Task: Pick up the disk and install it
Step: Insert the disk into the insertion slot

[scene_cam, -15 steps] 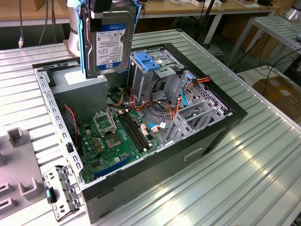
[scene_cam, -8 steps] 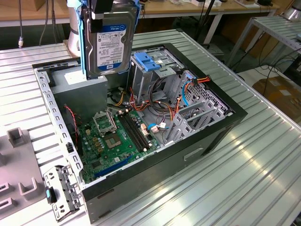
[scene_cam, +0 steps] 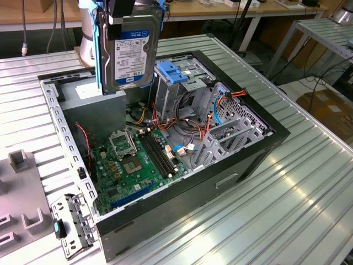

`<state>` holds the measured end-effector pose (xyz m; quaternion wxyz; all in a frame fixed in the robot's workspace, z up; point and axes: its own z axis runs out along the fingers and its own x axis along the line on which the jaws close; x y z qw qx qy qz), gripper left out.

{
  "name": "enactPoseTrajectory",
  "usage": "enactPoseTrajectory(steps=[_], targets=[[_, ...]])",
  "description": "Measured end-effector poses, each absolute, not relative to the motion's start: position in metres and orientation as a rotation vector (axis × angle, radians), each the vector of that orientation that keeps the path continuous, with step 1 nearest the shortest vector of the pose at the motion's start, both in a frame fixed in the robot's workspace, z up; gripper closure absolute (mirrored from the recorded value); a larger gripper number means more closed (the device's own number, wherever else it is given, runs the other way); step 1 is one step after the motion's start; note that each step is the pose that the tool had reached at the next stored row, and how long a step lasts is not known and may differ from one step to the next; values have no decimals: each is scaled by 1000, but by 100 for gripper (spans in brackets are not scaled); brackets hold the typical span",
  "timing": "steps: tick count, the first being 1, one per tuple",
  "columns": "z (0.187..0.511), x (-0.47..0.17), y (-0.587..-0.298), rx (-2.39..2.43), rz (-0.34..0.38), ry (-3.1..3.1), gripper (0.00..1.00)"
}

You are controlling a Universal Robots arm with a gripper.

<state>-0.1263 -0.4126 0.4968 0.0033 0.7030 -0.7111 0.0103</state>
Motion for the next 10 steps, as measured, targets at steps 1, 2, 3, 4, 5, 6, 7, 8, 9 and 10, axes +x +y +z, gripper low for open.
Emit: enactPoseTrajectory(steps=[1,2,3,4,5,6,7,8,9,10], targets=[[497,-126,-413,2204,32,-2229,63],[497,-126,-414,2204,32,-2229,63],[497,-126,-414,2204,32,-2229,63],[497,-126,-415,2204,32,-2229,63],[497,-126,-416,2204,32,-2229,63],[497,-126,-416,2204,32,-2229,63],[497,-126,-417,2204,32,-2229,63],[497,-126,-418,2204,32,-2229,63],[497,-126,-419,2204,32,-2229,63],[497,-126,-420,2204,32,-2229,63]])
